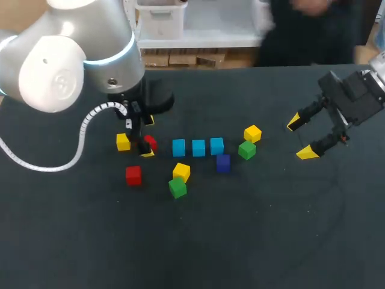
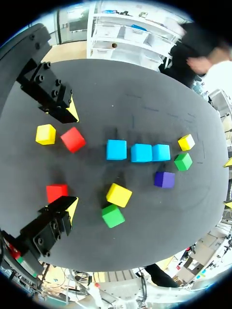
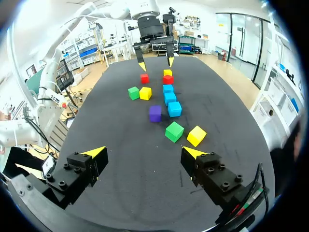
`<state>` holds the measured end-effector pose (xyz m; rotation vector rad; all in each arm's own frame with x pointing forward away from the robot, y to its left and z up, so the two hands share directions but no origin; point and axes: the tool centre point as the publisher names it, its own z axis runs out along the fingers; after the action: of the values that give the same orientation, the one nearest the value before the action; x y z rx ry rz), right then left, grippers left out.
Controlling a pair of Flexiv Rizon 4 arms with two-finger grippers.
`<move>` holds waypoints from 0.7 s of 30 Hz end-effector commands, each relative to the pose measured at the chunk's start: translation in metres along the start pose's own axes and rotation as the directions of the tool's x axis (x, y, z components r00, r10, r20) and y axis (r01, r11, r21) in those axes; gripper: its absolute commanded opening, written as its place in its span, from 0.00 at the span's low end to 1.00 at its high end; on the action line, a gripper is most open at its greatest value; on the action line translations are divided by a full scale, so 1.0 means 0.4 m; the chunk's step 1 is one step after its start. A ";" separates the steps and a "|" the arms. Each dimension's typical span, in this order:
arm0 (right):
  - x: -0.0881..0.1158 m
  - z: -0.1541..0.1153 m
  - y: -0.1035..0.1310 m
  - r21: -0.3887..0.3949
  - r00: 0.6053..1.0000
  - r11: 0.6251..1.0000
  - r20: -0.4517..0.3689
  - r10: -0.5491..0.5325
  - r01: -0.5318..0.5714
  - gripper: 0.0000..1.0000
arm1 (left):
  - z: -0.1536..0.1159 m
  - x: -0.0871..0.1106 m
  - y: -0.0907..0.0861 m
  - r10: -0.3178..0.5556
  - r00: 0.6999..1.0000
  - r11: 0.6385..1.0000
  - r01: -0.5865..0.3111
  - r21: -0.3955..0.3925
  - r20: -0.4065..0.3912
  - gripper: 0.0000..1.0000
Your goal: Place the blue cubes, place green cubes on the blue cubes, place the yellow cubes on the green cubes, then place the red cubes on the yellow cubes, and place purple cube on the red cubes.
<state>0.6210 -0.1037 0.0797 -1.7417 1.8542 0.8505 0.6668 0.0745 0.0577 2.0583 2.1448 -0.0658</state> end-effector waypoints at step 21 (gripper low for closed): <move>0.001 0.001 -0.001 -0.001 1.000 1.000 0.002 -0.001 0.001 1.00 | -0.025 0.097 0.042 0.034 0.999 0.999 -0.034 0.035 -0.005 1.00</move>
<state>0.6210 -0.1037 0.0797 -1.7417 1.8543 0.8505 0.6838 0.1141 0.0595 2.1112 2.1305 -0.0934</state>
